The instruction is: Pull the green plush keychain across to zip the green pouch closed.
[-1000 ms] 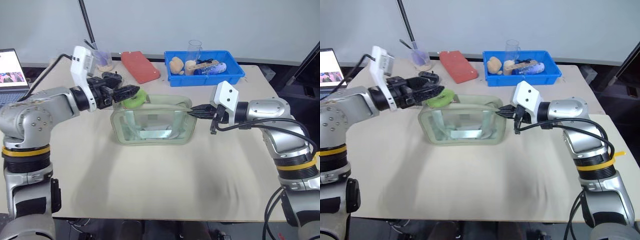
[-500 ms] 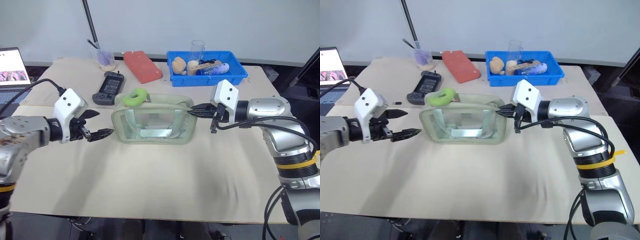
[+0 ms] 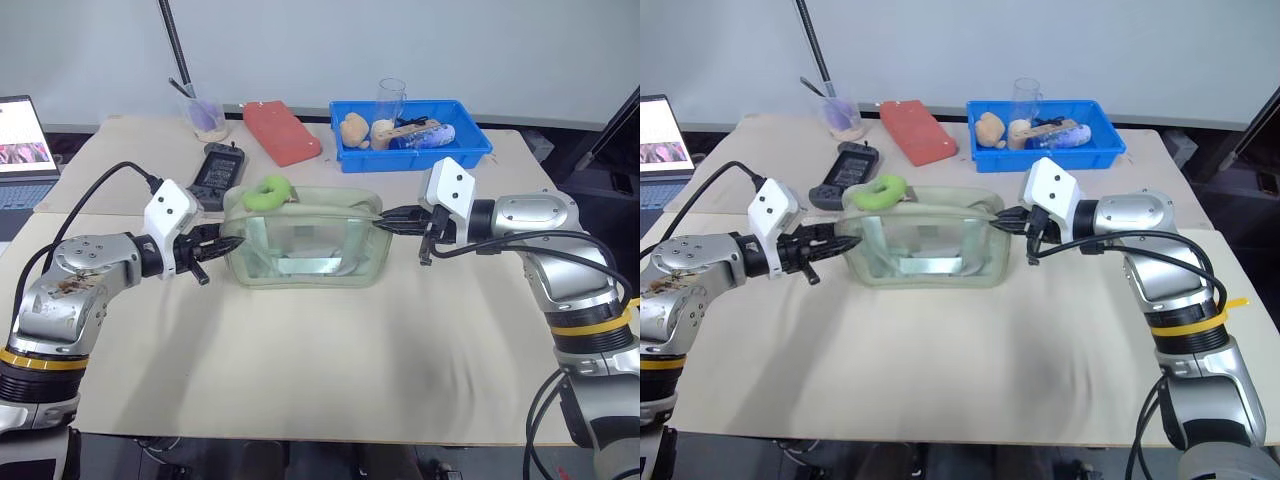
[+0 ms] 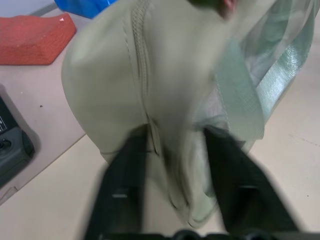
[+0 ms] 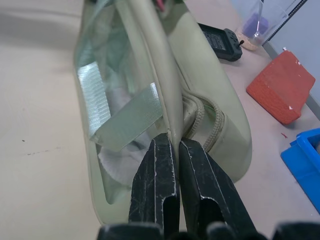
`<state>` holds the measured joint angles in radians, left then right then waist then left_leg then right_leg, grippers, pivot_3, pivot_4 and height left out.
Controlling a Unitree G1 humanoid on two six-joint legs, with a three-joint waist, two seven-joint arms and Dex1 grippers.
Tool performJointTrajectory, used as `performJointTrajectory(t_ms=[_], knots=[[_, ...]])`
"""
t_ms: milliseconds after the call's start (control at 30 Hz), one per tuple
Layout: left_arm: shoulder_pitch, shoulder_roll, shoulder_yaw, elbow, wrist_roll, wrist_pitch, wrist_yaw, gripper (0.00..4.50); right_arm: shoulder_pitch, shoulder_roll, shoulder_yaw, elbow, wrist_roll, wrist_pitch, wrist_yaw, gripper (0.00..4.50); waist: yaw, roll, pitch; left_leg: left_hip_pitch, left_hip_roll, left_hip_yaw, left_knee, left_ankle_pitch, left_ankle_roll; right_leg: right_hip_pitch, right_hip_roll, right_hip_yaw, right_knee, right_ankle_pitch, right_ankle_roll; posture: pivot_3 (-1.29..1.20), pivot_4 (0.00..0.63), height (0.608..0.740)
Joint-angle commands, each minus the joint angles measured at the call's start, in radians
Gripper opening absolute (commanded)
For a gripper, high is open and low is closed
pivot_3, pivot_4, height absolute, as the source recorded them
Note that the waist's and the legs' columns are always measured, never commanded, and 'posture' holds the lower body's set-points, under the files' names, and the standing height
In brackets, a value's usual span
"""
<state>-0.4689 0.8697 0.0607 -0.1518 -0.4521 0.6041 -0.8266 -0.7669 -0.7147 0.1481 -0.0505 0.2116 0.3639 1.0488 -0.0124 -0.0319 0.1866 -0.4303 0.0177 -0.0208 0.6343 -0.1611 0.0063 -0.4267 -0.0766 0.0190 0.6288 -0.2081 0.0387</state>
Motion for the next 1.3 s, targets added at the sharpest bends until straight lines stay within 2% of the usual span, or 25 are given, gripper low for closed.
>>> performJointTrajectory(t_ms=[33, 67, 133, 300, 467, 500, 600, 800, 1067, 1167, 1300], knots=[[-0.035, -0.006, 0.005, 0.017, 0.037, -0.045, -0.003, 0.04, -0.006, -0.016, -0.034, -0.037, 0.007, -0.002, 0.001, 0.00, 0.001, 0.000, 0.000, 0.000, 0.000, 0.000, 0.000, 0.000, 0.000, 0.000, 0.000, 0.000, 0.000, 0.000, 0.000, 0.00, 0.150, 0.740], [-0.039, -0.009, 0.000, 0.021, 0.047, -0.051, -0.004, 0.04, -0.009, -0.022, -0.036, -0.038, 0.019, 0.013, 0.015, 0.00, 0.001, 0.000, 0.000, 0.000, 0.000, 0.000, 0.000, 0.000, 0.000, 0.000, 0.000, 0.000, 0.000, 0.000, 0.000, 0.00, 0.150, 0.740], [-0.045, -0.011, -0.009, 0.031, 0.065, -0.069, -0.013, 0.00, -0.025, -0.048, -0.032, -0.031, 0.022, 0.017, 0.053, 0.83, 0.003, 0.000, 0.000, 0.000, 0.000, 0.000, 0.000, 0.000, 0.000, 0.000, 0.000, 0.000, 0.000, 0.000, 0.000, 0.00, 0.150, 0.740], [-0.047, -0.019, -0.014, 0.047, 0.082, -0.091, -0.032, 0.00, -0.132, -0.068, -0.032, -0.004, 0.030, 0.019, 0.105, 2.52, -0.004, 0.000, 0.000, 0.000, 0.000, 0.000, 0.000, 0.000, 0.000, 0.000, 0.000, 0.000, 0.000, 0.000, 0.000, 0.00, 0.150, 0.740], [-0.059, -0.037, -0.017, 0.073, 0.098, -0.112, -0.045, 0.00, -0.252, 0.081, 0.007, 0.006, 0.022, 0.007, 0.035, 4.27, -0.007, 0.000, 0.000, 0.002, 0.002, 0.000, 0.000, 0.000, 0.000, 0.000, 0.002, 0.000, 0.002, -0.001, 0.000, 0.00, 0.150, 0.740], [-0.061, -0.042, -0.018, 0.078, 0.102, -0.116, -0.048, 0.00, -0.266, 0.118, 0.019, 0.012, 0.015, 0.006, 0.021, 4.48, -0.006, 0.000, 0.000, 0.002, 0.002, 0.000, 0.000, 0.000, 0.000, 0.000, 0.002, 0.000, 0.002, -0.001, -0.001, 0.00, 0.150, 0.740], [-0.067, -0.050, -0.023, 0.088, 0.113, -0.129, -0.058, 0.00, -0.300, 0.227, 0.080, 0.053, -0.044, -0.033, -0.034, 4.48, -0.005, 0.000, 0.000, 0.002, 0.002, 0.000, 0.000, 0.000, 0.000, 0.000, 0.002, 0.000, 0.003, 0.001, -0.002, 0.00, 0.150, 0.740], [-0.065, -0.061, -0.023, 0.081, 0.116, -0.132, -0.063, 0.00, -0.325, 0.353, 0.202, 0.157, -0.171, -0.168, -0.084, 4.48, 0.000, 0.000, 0.000, 0.001, 0.000, -0.001, 0.000, 0.000, 0.000, 0.000, 0.000, 0.000, 0.002, 0.001, -0.002, 0.00, 0.150, 0.740], [-0.036, -0.068, -0.022, 0.045, 0.115, -0.122, -0.059, 0.00, -0.380, 0.462, 0.233, 0.292, -0.238, -0.261, -0.106, 4.48, -0.001, 0.000, 0.000, 0.001, 0.000, -0.002, 0.000, 0.000, 0.000, 0.000, 0.001, -0.001, 0.003, 0.001, -0.002, 0.00, 0.150, 0.740], [-0.027, -0.071, -0.017, 0.032, 0.111, -0.116, -0.056, 0.00, -0.390, 0.467, 0.232, 0.318, -0.254, -0.287, -0.099, 3.68, 0.000, 0.000, 0.000, 0.001, 0.000, -0.002, 0.000, 0.000, 0.000, 0.000, 0.001, -0.002, 0.003, 0.001, -0.002, 0.00, 0.150, 0.740], [-0.017, -0.073, -0.016, 0.026, 0.119, -0.120, -0.049, 0.00, -0.389, 0.446, 0.242, 0.354, -0.296, -0.344, -0.089, 2.29, 0.000, 0.000, 0.000, 0.001, 0.000, -0.002, 0.000, 0.000, 0.000, 0.000, 0.001, -0.002, 0.003, 0.001, -0.002, 0.00, 0.150, 0.740]])
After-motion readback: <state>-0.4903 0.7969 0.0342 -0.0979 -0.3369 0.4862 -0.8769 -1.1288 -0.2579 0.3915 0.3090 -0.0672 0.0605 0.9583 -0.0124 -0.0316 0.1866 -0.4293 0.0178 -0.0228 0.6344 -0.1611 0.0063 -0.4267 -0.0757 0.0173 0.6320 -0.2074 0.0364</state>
